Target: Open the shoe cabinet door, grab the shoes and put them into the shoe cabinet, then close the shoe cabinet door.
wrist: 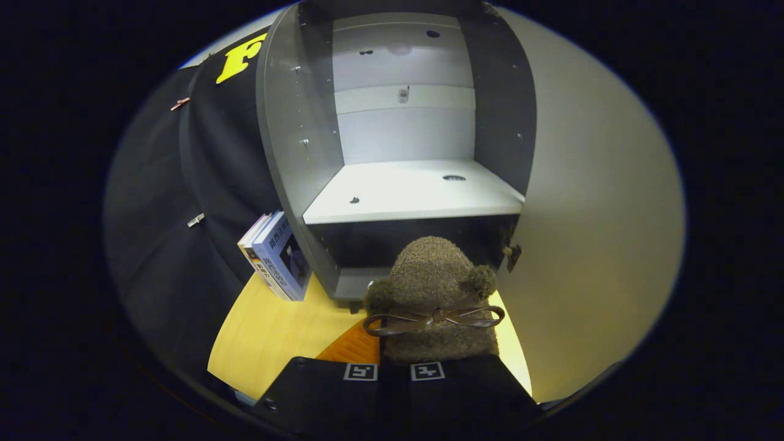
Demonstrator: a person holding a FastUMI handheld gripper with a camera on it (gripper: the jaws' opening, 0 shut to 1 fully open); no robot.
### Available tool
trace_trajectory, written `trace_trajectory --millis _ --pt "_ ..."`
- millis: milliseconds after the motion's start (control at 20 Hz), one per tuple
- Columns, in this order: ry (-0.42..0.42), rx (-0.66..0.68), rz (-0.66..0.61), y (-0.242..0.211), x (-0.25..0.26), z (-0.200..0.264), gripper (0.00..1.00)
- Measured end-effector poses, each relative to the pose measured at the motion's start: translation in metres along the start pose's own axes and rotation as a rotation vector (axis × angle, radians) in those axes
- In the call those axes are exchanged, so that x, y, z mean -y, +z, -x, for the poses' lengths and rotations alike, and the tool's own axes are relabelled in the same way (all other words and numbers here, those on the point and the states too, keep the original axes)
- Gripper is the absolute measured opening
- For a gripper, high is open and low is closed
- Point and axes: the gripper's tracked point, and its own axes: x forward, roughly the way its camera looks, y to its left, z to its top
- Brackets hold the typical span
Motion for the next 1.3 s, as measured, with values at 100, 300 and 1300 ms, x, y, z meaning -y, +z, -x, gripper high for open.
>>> trace_trajectory --millis 100,300,1300 --pt "0.013 0.017 0.028 0.021 -0.003 -0.003 0.05" --pt "0.021 0.028 0.059 0.063 -0.003 -0.013 0.05" --pt "0.033 0.035 0.011 0.210 -0.008 -0.122 0.05"
